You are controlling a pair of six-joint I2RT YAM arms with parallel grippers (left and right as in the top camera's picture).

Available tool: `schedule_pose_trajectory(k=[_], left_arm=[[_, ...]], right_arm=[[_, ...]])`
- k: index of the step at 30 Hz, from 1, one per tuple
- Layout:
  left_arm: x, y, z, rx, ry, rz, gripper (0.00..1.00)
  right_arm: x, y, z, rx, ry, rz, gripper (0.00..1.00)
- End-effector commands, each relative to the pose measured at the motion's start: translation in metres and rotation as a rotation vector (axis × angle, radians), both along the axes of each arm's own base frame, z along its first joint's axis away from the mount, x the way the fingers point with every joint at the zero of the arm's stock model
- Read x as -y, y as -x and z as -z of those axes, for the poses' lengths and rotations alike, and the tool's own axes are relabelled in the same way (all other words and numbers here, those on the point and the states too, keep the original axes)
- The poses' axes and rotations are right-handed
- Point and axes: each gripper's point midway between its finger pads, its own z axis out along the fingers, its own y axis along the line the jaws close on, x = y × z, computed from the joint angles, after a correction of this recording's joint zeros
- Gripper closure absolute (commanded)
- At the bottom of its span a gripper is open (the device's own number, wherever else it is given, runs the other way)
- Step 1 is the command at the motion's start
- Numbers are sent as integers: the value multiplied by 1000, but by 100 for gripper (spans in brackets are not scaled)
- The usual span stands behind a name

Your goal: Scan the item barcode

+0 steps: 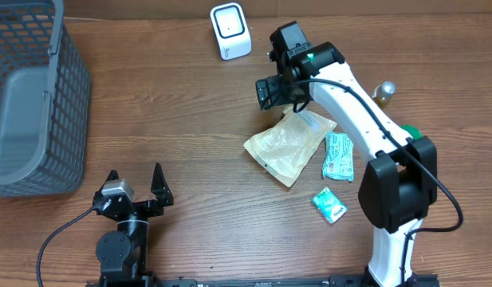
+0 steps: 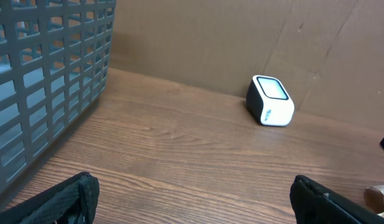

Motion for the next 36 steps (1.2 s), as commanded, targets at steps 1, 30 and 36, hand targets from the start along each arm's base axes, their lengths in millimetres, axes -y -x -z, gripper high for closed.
schedule_pose_trajectory(k=[1,30,36], left_arm=[[4,0,-1,7,-18,21,0],[4,0,-1,7,-18,21,0],[4,0,-1,7,-18,21,0]], right_arm=[[3,5,-78,162,-68,5,0],[168,203,-330,918,-147,187,0],[182,231,-283,979,-130,236,0]])
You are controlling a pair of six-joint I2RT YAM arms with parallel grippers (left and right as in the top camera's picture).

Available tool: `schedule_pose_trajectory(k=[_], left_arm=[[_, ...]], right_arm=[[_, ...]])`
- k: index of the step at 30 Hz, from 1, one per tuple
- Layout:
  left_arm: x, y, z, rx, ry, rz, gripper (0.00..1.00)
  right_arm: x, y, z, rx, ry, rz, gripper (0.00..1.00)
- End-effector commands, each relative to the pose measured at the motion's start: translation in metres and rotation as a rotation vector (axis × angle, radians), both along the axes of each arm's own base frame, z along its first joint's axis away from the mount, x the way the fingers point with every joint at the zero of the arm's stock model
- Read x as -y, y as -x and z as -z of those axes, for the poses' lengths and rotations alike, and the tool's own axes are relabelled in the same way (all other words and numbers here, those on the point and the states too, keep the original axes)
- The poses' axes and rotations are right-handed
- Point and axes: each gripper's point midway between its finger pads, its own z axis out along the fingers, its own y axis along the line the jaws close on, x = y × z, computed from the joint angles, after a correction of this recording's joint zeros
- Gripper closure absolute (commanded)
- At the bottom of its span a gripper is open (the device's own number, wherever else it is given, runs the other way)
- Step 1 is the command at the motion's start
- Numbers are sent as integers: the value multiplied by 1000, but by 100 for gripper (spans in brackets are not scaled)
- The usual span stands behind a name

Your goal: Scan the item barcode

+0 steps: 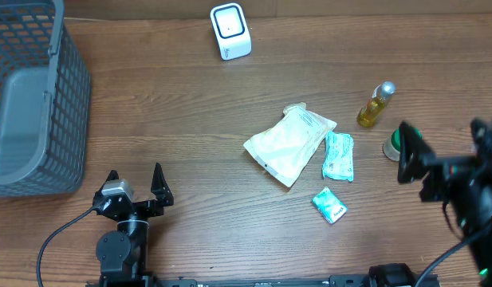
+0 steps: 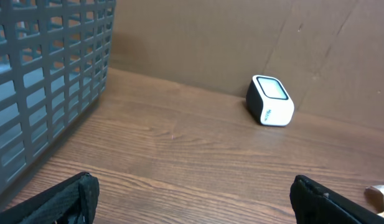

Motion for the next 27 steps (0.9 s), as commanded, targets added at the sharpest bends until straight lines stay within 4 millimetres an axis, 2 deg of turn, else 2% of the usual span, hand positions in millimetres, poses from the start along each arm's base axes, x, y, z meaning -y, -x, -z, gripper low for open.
schedule_pose_trajectory(k=[1,7,12,16,27], left_arm=[[4,0,-1,7,-18,20,0],[4,0,-1,7,-18,20,1],[4,0,-1,7,-18,20,1],[4,0,-1,7,-18,20,0],[4,0,-1,7,-18,20,0]], right_arm=[[8,13,46,2,4,30,0],[15,23,105,54,1,68,0],[17,18,125,171,-5,78,0],[14,12,124,309,-14,61,0],[-2,10,90,710,-27,-37,0]])
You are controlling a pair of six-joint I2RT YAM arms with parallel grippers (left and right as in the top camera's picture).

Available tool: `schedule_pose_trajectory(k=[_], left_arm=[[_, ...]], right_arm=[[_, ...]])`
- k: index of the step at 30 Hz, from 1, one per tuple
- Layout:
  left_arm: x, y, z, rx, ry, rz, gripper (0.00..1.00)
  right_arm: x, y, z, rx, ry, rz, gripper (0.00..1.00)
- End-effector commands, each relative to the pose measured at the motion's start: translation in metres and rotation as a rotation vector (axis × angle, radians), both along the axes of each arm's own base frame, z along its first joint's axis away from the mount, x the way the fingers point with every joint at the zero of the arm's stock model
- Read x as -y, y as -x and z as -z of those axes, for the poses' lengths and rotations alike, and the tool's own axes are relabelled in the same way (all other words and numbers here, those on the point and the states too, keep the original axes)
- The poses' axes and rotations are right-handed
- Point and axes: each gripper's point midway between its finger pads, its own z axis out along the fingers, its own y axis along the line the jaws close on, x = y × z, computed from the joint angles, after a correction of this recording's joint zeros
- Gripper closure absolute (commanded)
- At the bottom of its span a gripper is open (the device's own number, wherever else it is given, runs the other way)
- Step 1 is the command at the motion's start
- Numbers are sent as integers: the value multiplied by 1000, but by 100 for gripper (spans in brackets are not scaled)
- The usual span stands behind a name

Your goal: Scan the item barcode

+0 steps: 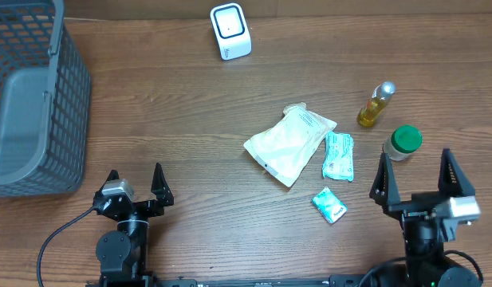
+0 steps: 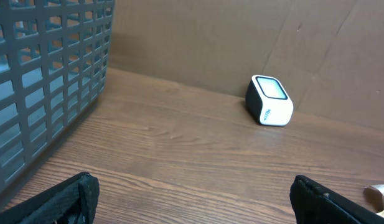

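Observation:
The white barcode scanner stands at the table's far edge; it also shows in the left wrist view. A pale plastic pouch lies mid-table, with a teal packet beside it and a small teal sachet nearer the front. My left gripper rests open at the front left, nothing between its fingers. My right gripper stands open at the front right, clear of every item.
A grey mesh basket fills the far left; its wall looms in the left wrist view. A small yellow bottle and a green-lidded jar stand at the right, just beyond my right gripper.
My right arm has moved from the right edge, where it was blurred, to a resting pose at the front right with its gripper open. The items and left arm stay put.
My right arm first reached over the far end of the pale pouch, near the scanner. Then it was off at the right edge, with the pouch lying flat on the table. Now it rests at the front right. My left arm never moved.

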Motion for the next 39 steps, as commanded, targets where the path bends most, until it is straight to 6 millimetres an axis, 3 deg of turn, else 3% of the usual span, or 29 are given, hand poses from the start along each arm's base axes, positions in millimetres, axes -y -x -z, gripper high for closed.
schedule_pose_trajectory(k=[1,6,12,18,28,39], left_arm=[[3,0,-1,7,-18,17,1],[3,0,-1,7,-18,17,1],[3,0,-1,7,-18,17,1],[3,0,-1,7,-18,17,1],[3,0,-1,7,-18,17,0],[3,0,-1,7,-18,17,1]], right_arm=[[-6,1,1,71,15,-35,0],[-6,-2,15,138,15,-34,0],[-6,-19,55,46,13,-31,0],[-7,-28,76,-46,15,-35,0],[-6,-45,169,-437,13,-33,0],[-6,-45,169,-435,13,-33,0]])
